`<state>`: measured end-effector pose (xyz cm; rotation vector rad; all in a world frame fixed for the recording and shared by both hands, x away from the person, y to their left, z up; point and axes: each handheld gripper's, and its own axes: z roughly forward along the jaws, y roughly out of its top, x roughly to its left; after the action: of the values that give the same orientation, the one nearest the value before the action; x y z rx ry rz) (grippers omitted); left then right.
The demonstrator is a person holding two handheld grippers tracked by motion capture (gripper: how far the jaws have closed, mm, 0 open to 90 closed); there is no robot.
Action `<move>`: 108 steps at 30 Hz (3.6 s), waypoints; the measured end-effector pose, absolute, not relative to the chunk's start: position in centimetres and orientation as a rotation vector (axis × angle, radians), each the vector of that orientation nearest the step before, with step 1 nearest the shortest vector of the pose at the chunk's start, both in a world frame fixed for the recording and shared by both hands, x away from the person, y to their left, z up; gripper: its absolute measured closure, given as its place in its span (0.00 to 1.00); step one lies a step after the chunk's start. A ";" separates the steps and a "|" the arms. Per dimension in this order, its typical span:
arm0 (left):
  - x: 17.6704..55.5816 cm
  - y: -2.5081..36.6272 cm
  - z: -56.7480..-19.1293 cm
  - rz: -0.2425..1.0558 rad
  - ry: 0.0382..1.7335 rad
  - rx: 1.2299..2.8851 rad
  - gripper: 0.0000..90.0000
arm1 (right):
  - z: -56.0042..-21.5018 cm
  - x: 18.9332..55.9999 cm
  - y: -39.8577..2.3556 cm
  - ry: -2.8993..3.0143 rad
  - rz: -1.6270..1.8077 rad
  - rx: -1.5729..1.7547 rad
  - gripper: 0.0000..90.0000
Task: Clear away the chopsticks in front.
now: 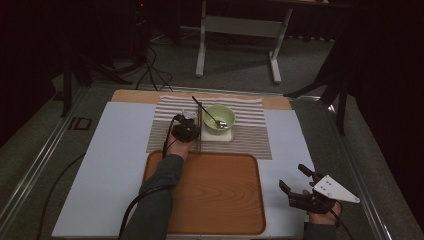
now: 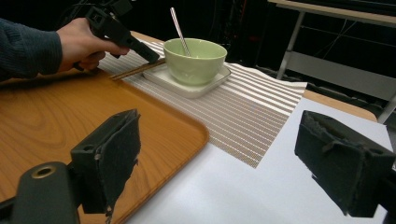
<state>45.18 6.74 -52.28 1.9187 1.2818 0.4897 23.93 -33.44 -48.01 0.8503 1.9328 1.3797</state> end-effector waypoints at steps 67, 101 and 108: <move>39.9 12.9 -48.1 0.515 1.552 1.642 0.95 | -48.0 23.8 -33.2 1.935 1.376 0.847 0.15; 32.4 13.9 -45.8 0.715 1.567 1.581 0.95 | -48.0 23.8 -33.3 1.930 1.378 0.846 0.15; 30.5 14.2 -45.9 0.718 1.577 1.555 0.95 | -48.0 23.8 -33.3 1.928 1.378 0.845 0.15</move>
<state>30.54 14.16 -45.91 1.5550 1.5768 0.7176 23.75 -33.26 -47.98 0.8455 1.9285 1.3781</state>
